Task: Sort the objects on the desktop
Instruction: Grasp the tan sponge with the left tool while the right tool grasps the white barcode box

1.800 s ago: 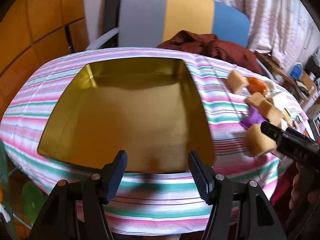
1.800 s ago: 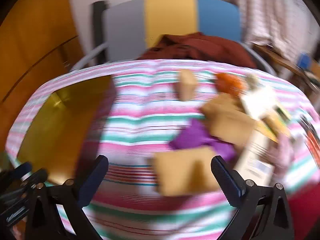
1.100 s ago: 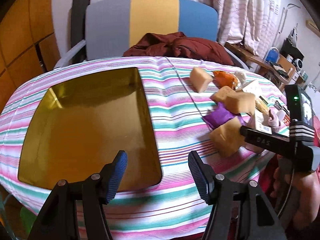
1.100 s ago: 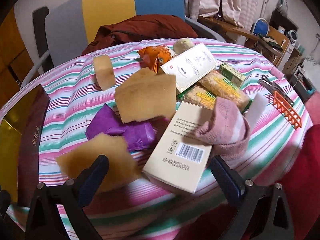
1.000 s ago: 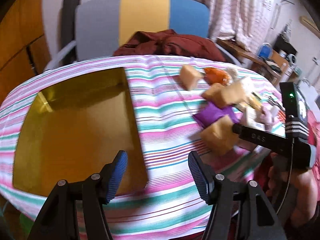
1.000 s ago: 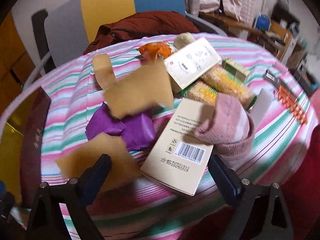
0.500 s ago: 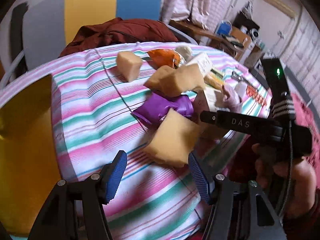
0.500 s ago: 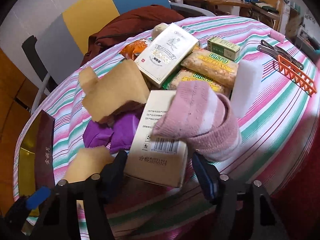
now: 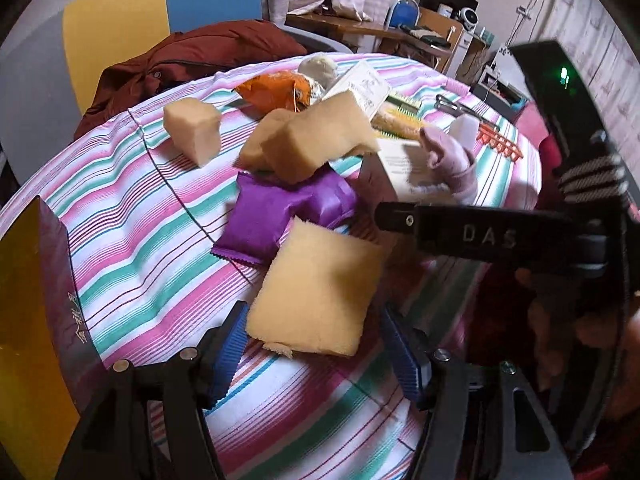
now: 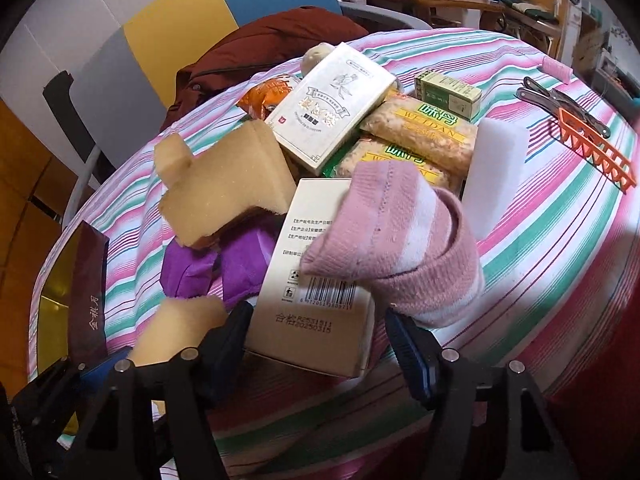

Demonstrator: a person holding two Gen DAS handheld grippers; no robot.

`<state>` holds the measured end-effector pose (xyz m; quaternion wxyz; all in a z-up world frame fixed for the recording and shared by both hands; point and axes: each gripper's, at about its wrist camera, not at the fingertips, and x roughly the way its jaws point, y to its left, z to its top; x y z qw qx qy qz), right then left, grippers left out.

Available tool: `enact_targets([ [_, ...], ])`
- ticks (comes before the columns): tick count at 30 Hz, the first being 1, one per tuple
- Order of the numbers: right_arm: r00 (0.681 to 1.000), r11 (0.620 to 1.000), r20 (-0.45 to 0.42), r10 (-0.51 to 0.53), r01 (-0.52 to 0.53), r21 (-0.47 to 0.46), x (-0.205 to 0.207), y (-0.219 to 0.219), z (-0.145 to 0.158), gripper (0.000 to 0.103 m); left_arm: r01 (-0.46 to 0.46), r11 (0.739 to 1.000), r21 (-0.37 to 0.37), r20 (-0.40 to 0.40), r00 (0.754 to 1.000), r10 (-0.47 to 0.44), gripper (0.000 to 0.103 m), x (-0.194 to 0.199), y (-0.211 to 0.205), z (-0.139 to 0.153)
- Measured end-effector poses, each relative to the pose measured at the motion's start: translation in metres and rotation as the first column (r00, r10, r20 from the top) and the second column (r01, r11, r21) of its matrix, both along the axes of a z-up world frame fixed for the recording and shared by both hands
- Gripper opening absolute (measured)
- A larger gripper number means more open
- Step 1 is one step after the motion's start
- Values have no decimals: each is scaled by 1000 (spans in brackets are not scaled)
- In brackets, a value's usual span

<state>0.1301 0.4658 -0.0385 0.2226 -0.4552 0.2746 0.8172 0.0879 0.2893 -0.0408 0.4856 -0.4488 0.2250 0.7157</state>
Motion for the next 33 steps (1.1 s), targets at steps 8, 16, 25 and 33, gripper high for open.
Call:
enact_targets([
  [8,1000,999,28,1,-2,36,-10,2,-5,67,-41,999,12,-11,999,41,66,0,4,-12],
  [16,999,997,42,27,-30,72,-11,-3,-3,56,-138,986,92,169,978,121,57,-18,-26,-15],
  [25,995,992,19,99,-101,72,-2,-30,10,51,-172,974,146,199,970,141,55,-7,-50,-9],
  [33,992,992,-3,124,-123,29,9,-44,20,51,-207,956,206,237,959,156,55,-1,-80,4],
])
